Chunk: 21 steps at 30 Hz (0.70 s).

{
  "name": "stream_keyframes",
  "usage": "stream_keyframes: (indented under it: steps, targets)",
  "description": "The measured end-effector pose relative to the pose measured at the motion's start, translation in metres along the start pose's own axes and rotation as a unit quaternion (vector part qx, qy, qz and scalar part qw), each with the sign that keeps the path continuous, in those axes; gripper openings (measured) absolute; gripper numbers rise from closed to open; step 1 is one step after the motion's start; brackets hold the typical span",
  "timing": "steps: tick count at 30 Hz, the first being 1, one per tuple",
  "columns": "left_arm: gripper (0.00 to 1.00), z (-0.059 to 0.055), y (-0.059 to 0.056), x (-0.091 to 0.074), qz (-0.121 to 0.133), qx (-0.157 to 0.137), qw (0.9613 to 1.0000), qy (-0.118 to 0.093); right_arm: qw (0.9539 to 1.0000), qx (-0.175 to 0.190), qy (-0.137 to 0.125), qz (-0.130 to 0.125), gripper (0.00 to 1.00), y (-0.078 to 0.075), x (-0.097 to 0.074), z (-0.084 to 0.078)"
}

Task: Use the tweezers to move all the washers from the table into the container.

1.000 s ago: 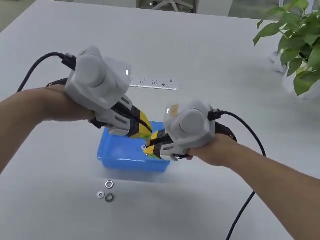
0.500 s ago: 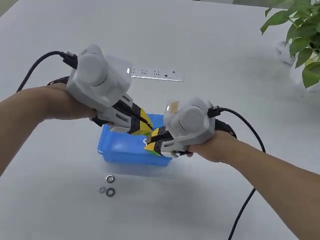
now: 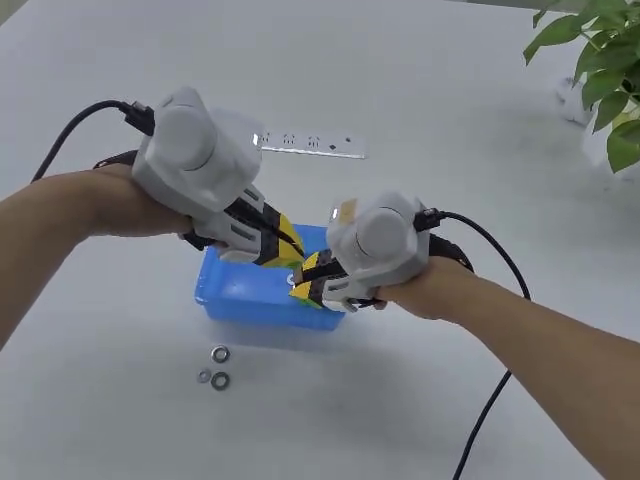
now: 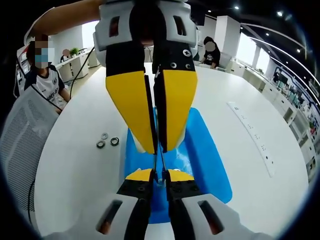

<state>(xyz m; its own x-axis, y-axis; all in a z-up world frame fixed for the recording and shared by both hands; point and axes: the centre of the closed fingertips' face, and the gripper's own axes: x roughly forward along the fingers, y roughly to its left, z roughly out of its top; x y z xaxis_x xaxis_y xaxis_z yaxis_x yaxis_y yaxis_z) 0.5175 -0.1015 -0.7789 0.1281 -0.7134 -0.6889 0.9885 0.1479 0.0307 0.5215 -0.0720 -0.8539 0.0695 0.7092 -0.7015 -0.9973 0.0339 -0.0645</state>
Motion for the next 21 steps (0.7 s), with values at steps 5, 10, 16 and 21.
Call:
stream_keyframes:
  steps: [5,10,16,21]
  targets:
    - [0.06,0.002,0.0,-0.002,0.002,0.002,1.0,-0.001,1.0,-0.003,-0.001,-0.002,0.11,0.0,-0.002,0.002]
    - [0.06,0.006,0.0,-0.006,0.006,0.004,1.0,-0.003,0.9999,-0.007,-0.003,-0.007,0.11,-0.001,-0.005,0.007]
    - [0.06,0.012,-0.003,-0.014,0.011,0.008,0.9999,-0.003,0.9998,-0.014,-0.006,-0.01,0.11,-0.001,-0.011,0.014]
    - [0.06,0.017,-0.006,-0.021,0.016,0.011,0.9998,-0.003,0.9997,-0.019,-0.01,-0.012,0.11,0.002,-0.017,0.022]
